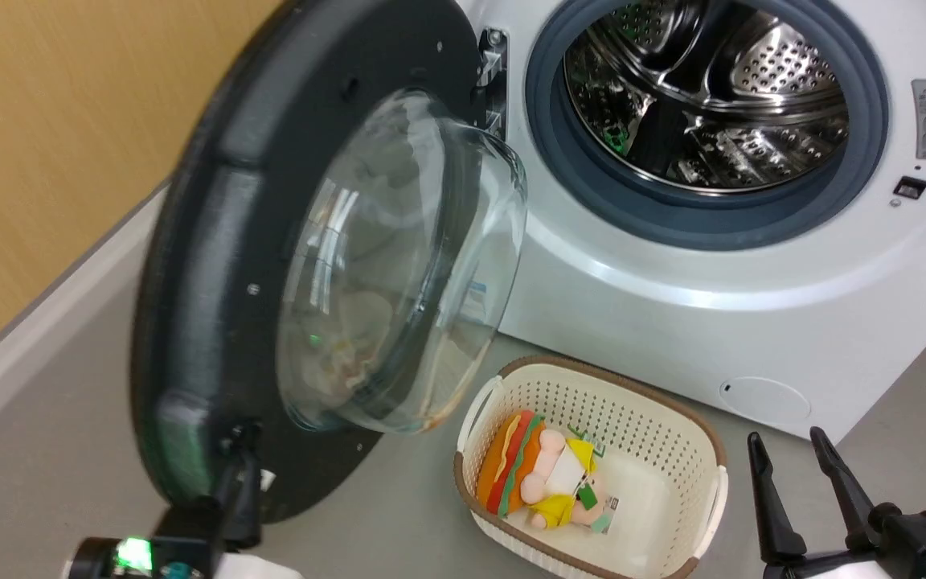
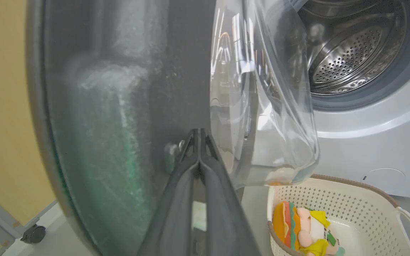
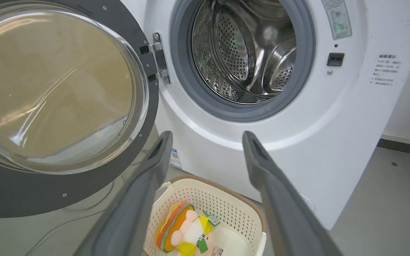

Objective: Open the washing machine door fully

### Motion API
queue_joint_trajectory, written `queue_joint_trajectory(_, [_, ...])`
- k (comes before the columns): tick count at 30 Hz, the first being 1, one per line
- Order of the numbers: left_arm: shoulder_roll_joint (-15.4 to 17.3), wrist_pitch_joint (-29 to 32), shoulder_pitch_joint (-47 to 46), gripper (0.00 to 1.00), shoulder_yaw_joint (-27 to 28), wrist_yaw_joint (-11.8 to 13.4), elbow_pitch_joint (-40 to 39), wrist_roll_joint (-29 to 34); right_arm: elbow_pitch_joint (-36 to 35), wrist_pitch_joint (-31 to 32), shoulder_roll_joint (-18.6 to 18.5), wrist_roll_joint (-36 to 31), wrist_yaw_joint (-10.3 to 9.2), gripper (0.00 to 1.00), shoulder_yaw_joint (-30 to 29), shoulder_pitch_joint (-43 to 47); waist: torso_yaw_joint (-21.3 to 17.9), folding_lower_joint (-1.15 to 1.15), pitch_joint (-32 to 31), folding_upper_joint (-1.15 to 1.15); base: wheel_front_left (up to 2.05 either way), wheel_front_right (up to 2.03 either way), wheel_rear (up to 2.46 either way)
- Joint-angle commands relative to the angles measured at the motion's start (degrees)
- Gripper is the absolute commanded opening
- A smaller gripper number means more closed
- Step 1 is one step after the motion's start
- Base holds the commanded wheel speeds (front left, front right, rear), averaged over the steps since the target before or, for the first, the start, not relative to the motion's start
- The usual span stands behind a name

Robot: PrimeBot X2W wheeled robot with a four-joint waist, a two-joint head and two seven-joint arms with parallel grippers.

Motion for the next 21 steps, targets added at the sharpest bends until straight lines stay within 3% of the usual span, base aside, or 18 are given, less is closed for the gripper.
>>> queue_joint_trajectory(1, [0.2,0.1,-1.1,0.00,1.7,0.4,0.5,-0.9,-0.1,-0.2,0.2,-0.4,0.05,1.00,-0.1,-0.9,0.0,-0.01,0.8,-0.01,0.00,0.00,0.00])
queue_joint_trajectory(21, [-0.1,0.1,-14.2,0.00,19.8,0.2,8.9,-3.4,-0.5,-0.2,0.2,-4.6,0.05,1.00,-0.3,-5.8,-1.9,-0.01,9.3,-0.01,0.00,0.00,0.00])
